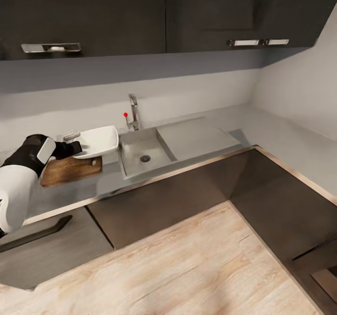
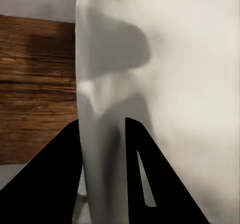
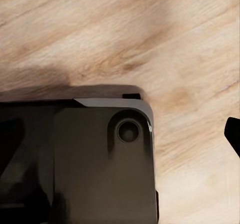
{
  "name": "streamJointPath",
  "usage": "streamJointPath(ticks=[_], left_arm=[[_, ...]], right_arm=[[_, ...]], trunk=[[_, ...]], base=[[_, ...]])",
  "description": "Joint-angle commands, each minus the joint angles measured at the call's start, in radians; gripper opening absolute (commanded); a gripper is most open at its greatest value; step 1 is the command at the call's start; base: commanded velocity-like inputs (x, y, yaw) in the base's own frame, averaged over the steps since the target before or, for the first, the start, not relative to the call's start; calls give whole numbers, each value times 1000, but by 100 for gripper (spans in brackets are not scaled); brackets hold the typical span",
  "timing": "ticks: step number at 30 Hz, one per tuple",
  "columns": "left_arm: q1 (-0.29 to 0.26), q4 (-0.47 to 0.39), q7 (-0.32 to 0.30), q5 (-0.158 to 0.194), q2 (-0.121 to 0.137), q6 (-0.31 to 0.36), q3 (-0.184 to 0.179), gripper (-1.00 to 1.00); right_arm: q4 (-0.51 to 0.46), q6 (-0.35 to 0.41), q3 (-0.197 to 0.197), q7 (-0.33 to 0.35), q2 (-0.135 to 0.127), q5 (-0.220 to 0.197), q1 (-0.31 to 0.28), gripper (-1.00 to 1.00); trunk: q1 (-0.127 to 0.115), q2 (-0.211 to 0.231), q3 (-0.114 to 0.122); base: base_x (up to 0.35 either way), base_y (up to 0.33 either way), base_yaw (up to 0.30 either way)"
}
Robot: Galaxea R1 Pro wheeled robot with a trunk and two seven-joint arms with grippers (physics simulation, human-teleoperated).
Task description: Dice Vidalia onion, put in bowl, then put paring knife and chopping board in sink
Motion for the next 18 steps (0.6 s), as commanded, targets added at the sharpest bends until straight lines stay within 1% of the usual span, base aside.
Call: streamJointPath(ticks=[1, 4, 11, 14, 18], left_arm=[[-1, 0, -5, -4, 0, 5, 7, -100], [-1, 2, -5, -4, 0, 5, 7, -100], [-1, 14, -5, -5, 0, 4, 7, -100], [-1, 17, -5, -5, 0, 4, 7, -100], [-1, 18, -5, -6, 0, 4, 7, -100]], right_arm=[[-2, -2, 8, -4, -1, -9, 0, 100], [-2, -2, 8, -4, -1, -9, 0, 100], [-2, -2, 8, -4, -1, -9, 0, 100], [-2, -2, 8, -4, -1, -9, 0, 100], [-2, -2, 8, -4, -1, -9, 0, 100]], trunk=[[1, -2, -2], [1, -2, -2], [1, -2, -2], [1, -2, -2], [1, -2, -2]], base=[[-1, 306, 214], [-1, 306, 104], [0, 306, 18], [0, 306, 154], [0, 307, 222]])
